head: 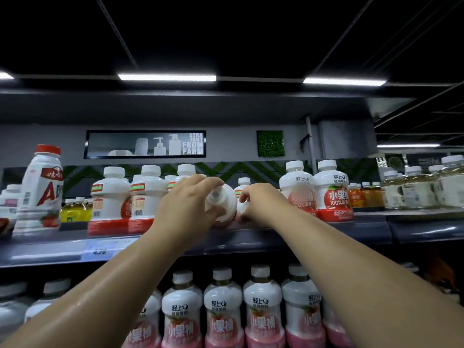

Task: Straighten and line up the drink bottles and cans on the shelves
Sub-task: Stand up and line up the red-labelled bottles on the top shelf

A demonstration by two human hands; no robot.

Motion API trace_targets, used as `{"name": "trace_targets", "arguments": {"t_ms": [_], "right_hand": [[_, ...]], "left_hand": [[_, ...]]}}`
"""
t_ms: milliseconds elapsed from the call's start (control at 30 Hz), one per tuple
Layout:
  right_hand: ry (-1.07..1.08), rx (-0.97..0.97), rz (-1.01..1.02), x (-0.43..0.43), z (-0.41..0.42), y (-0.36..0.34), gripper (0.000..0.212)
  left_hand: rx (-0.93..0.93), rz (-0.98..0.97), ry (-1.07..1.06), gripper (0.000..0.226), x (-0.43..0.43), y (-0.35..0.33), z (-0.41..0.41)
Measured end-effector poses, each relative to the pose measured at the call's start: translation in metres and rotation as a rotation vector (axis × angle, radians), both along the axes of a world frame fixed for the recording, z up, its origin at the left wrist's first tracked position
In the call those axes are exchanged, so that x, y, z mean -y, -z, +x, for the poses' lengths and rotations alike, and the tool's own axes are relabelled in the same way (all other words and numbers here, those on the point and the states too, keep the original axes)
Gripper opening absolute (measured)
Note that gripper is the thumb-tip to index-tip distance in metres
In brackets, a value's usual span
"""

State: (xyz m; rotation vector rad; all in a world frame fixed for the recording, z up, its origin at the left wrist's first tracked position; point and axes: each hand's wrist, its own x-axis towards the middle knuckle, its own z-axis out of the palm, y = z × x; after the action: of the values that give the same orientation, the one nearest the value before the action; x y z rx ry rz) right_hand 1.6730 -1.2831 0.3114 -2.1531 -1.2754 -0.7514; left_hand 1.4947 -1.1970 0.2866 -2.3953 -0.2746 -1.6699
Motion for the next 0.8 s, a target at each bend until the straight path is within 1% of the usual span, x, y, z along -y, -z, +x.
{"name": "trace_targets", "arguments": {"t_ms": [100,267,333,400,467,600,700,800], "right_hand": [[0.013,0.012,-0.007,-0.001,0.001,-0.001,0.031],[-0.085,-0.053,0.053,0.005,0.003,0.001,0.027],[-0.097,-0.033,0.011,0.007,0.001,0.000,0.030],[-0.067,0.036,-0.076,0.009,-0.002,-0.002,0.034],[-0.055,0.088,-0.105,0.010,-0.004,-0.003,0.033],[-0.098,0.115,-0.002,0.019,-0.003,-0.003,0.029],[-0.137,0.150,0.088,0.036,-0.002,-0.016,0.033],[-0.168,0.171,0.122,0.055,-0.004,-0.035,0.034]], "left_hand": [[0.014,0.001,0.029,0.052,-0.003,0.002,0.001],[0.041,0.005,0.054,0.051,-0.004,0.005,0.004],[0.034,0.002,0.055,0.051,-0.003,0.003,0.004],[0.022,-0.008,0.051,0.051,-0.001,0.002,0.004],[0.012,-0.012,0.042,0.052,0.001,0.001,0.003],[-0.021,-0.041,0.030,0.052,0.001,-0.002,0.002],[-0.042,-0.106,0.035,0.051,-0.001,-0.013,0.005],[-0.026,-0.199,0.107,0.051,0.000,-0.029,0.009]]}}
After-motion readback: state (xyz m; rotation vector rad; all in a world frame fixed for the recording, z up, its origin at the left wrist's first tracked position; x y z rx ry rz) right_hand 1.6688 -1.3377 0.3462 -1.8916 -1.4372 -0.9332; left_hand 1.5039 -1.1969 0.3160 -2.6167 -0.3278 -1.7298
